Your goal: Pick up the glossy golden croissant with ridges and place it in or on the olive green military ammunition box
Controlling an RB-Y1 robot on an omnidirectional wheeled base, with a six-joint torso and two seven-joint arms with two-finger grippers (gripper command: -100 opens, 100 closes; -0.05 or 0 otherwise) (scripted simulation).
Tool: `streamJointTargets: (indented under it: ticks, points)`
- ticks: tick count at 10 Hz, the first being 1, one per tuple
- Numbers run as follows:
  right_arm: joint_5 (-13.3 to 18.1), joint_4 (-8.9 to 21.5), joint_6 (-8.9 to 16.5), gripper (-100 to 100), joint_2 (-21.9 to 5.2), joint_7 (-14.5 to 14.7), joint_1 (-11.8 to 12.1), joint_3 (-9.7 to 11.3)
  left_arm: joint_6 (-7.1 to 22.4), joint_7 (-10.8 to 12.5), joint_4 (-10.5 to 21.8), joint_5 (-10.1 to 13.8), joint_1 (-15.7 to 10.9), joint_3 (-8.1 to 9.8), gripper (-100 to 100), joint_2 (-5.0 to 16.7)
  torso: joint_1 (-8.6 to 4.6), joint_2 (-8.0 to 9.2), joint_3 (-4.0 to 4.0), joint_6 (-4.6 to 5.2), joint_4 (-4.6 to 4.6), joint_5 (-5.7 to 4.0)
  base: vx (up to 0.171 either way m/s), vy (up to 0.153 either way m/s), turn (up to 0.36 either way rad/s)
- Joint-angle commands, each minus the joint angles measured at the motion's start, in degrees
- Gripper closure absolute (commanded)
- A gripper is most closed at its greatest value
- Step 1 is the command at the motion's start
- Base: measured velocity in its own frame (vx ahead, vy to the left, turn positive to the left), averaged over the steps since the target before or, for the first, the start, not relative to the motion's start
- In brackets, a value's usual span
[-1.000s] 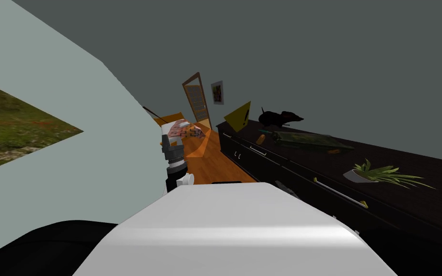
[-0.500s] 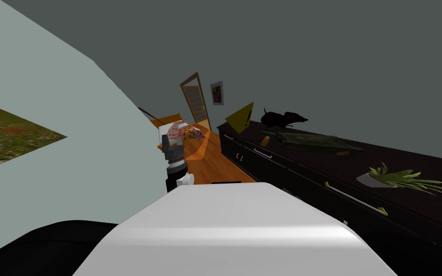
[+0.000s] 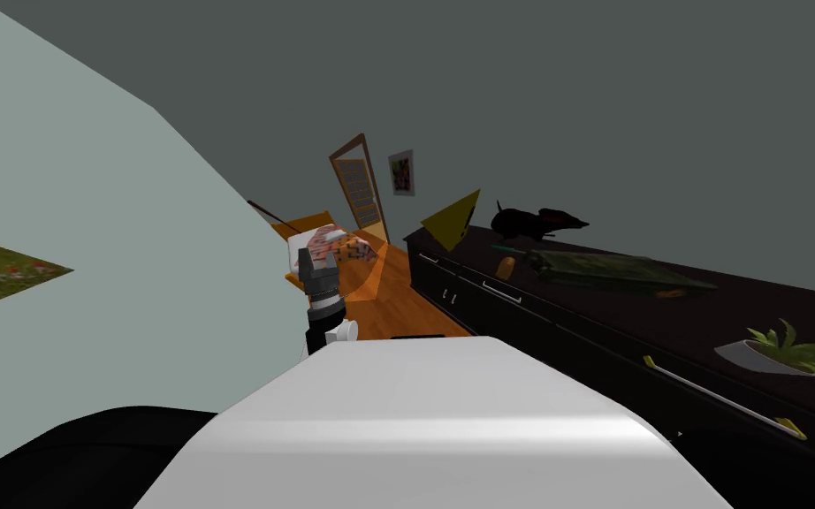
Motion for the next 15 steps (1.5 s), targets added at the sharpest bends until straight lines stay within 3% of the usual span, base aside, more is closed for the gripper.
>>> streamJointTargets:
  ticks: [1, 5, 8, 13, 15]
  points:
    - [0.3, 0.1, 2.9, -100, -1.4, 0.7, -0.3, -1.4, 0.0, 0.0, 0.0, 0.0, 0.0, 0.0, 0, 0.0, 0.0, 0.0, 0.0, 0.0, 0.0, 0.0, 0.148, 0.104, -0.015]
    - [1.6, 1.0, 9.3, -100, -6.2, 1.7, -2.5, -6.7, 0.0, 0.0, 0.0, 0.0, 0.0, 0.0, 0, 0.0, 0.1, -0.31, -0.18, -0.02, -0.07, 0.03, 0.246, 0.142, -0.005]
    - [2.8, 1.8, 12.6, -100, -8.9, 1.8, -5.5, -10.5, 0.0, 0.0, 0.0, 0.0, 0.0, 0.01, 0, 0.0, -0.25, -0.38, -0.23, -0.03, -0.09, -0.06, 0.26, 0.045, 0.041]
    - [4.8, 3.2, 15.3, -100, -11.3, 1.5, -9.7, -15.3, 0.0, 0.0, 0.0, 0.0, 0.0, 0.02, 0, 0.0, -0.67, -0.04, -0.03, -0.01, -0.02, -0.15, 0.195, -0.053, 0.053]
    - [4.8, 3.3, 15.3, -100, -11.3, 1.5, -9.8, -15.4, 0.0, 0.0, 0.0, 0.0, 0.0, 0.02, 0, 0.0, -1.04, 0.14, 0.07, 0.0, 0.02, -0.25, 0.092, -0.121, 0.029]
